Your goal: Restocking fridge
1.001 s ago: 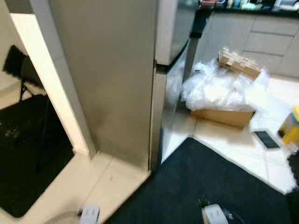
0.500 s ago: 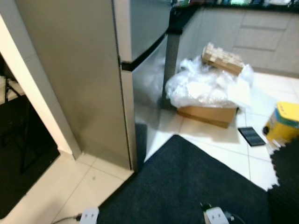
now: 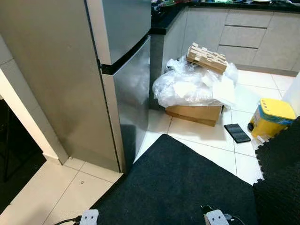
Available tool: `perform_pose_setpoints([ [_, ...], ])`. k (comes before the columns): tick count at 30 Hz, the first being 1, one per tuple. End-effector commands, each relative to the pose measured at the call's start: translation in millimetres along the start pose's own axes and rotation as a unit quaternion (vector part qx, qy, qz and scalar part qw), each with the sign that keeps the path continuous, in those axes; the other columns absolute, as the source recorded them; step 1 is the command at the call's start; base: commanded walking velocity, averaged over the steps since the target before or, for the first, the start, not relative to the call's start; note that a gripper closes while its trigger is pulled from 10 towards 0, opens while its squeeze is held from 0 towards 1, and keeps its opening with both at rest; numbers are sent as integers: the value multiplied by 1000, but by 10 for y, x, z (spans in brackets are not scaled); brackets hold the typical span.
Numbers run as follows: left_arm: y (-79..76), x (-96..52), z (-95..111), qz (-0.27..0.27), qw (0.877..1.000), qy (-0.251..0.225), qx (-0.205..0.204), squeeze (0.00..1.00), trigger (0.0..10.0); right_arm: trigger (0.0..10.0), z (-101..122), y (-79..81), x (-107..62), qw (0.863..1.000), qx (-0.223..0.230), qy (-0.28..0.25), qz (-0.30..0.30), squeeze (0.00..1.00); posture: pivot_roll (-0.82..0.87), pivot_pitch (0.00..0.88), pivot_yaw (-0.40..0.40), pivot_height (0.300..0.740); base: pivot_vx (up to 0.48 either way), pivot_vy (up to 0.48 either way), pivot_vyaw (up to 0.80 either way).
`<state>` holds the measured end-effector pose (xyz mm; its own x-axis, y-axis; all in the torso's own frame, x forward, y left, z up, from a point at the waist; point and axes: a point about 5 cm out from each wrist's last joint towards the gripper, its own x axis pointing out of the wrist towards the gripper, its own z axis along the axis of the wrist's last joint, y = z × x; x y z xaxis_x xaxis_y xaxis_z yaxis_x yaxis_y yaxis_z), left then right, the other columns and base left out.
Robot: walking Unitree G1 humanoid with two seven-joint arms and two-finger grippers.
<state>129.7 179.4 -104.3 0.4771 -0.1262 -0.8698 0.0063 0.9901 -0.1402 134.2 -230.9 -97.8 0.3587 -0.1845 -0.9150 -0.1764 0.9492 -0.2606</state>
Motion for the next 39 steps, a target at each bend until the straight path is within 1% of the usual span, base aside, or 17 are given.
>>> perform_pose_setpoints([
  [1,-25,-8,-86,-5,1000,17,2,0,10000,10000,62,-8,2,1000,-1,-9,0,0,44,0,6,740,277,0,0],
  [30,-40,-9,-107,-7,1000,20,4,0,10000,10000,16,28,1,1000,0,-5,5,0,47,0,9,740,310,0,0],
  [39,-41,-8,-105,-6,1000,18,5,0,10000,10000,21,29,1,1000,1,-6,5,0,47,0,9,740,235,0,0],
])
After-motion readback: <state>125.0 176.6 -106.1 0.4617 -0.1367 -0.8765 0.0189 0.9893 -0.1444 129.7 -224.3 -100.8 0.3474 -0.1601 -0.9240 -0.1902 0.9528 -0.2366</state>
